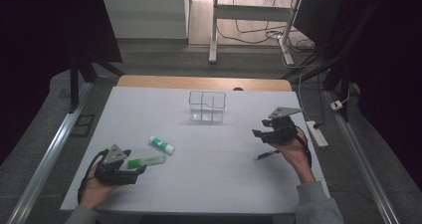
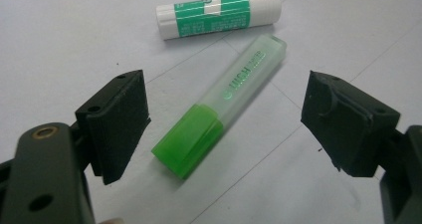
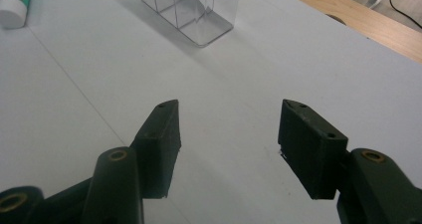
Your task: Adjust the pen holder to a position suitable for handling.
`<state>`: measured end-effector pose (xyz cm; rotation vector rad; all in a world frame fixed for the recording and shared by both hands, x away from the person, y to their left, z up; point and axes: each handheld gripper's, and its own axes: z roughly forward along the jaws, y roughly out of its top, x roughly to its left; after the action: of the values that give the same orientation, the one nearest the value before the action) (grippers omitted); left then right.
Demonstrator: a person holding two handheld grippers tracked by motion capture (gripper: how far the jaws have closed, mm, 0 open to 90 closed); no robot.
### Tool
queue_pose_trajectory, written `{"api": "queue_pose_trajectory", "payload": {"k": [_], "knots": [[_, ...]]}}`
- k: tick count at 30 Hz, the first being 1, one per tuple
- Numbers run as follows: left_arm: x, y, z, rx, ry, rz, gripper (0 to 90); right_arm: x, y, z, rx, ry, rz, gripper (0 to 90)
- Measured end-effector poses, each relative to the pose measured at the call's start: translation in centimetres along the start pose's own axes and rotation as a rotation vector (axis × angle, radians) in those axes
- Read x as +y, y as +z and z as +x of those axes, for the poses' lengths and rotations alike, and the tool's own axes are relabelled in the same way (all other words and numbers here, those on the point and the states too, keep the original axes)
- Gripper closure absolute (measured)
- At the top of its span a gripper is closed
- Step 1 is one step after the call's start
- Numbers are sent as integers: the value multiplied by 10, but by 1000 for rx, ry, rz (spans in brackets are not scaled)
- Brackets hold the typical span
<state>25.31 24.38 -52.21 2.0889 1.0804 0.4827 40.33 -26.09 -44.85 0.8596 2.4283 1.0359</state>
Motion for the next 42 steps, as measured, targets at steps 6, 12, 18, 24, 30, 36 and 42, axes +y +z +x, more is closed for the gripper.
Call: {"api": "queue_pose_trajectory", "payload": {"k": [6, 12, 18, 24, 30, 36, 42], "knots": [[1, 1, 1, -1, 0, 2, 182, -6, -11, -3, 27, 0, 9, 399], [0, 2, 1, 0, 4, 6, 182, -12, -19, -8, 56, -8, 22, 384], [1, 2, -1, 3, 12, 9, 182, -15, -26, -10, 85, -39, 66, 353], [1, 3, -4, 3, 20, 12, 183, -16, -34, -9, 108, -66, 91, 316], [1, 4, -4, 3, 22, 15, 182, -16, -37, -8, 117, -101, 121, 296], [1, 4, -4, 2, 24, 18, 182, -15, -37, -4, 111, -131, 145, 296], [1, 4, -4, 2, 28, 18, 182, -16, -33, -2, 132, -191, 208, 294]]}}
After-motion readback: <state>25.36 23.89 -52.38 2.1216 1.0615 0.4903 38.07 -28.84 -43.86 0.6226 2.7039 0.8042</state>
